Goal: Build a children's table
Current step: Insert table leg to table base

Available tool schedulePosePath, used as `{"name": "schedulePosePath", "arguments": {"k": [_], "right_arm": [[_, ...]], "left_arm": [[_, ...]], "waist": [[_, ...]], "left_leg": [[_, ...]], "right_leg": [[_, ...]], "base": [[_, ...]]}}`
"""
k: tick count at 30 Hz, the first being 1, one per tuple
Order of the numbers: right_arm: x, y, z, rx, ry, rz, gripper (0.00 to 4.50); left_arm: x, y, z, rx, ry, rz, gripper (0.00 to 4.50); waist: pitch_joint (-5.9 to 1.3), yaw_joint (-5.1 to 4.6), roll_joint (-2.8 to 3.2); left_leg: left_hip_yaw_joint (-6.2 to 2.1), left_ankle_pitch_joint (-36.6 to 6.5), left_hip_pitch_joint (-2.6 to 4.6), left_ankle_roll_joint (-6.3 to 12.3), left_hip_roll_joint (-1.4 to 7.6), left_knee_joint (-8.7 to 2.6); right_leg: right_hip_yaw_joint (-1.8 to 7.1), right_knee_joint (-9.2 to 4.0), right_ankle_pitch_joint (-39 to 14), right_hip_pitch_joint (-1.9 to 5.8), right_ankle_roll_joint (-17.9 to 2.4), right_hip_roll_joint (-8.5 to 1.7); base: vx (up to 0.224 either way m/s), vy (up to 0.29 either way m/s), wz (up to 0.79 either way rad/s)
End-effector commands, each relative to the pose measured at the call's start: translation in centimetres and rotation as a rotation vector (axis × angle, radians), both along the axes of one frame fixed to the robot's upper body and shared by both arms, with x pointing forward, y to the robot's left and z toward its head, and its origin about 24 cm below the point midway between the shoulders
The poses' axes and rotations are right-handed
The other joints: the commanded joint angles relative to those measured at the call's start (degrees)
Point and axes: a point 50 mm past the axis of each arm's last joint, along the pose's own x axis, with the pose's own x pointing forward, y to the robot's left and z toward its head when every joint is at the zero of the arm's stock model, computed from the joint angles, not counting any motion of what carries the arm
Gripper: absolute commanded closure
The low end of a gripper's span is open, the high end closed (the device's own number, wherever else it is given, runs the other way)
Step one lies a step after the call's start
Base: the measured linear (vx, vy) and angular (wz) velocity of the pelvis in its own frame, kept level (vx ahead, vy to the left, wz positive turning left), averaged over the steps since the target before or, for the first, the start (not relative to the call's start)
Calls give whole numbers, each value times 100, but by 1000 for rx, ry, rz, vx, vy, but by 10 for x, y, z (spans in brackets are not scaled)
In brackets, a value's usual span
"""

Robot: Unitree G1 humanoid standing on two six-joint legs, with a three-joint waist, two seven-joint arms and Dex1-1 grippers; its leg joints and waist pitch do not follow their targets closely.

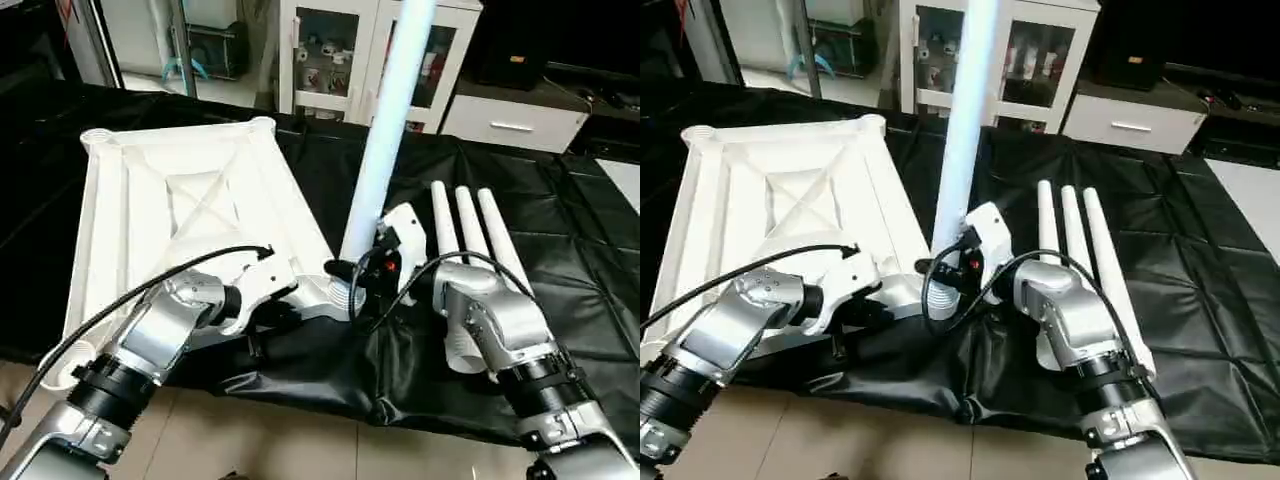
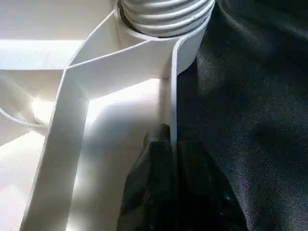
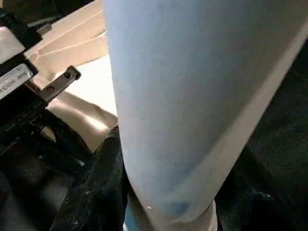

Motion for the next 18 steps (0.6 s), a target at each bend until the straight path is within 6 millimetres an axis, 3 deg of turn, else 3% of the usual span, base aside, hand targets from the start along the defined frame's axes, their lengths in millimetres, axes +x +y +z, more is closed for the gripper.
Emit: {"name": "schedulePosePath", "arguments": {"k": [1,8,18], "right_arm": [[-3,3,-11,-39,47,37,262],[2,1,-12,-23,84,18,262],[0,-12,-28,79,183,-78,263]], "left_arm": [[-16,-10,-23,13,111,-67,450],[-16,-10,-23,17,111,-65,450],[-16,-9,-23,19,111,-58,450]], "waist": [[-225,-15,-16],[-229,-13,-53],[-239,-10,-33]], "left_leg": [[-84,-1379,92,-176,226,-429],[-85,-1460,97,-201,229,-439],[-84,-1486,105,-230,234,-448]], "right_leg": [[226,-452,-1082,129,-980,-310],[227,-458,-1121,124,-962,-305],[227,-456,-1006,117,-1012,-304]], "base": [[0,0,0],[0,0,0],[0,0,0]]}}
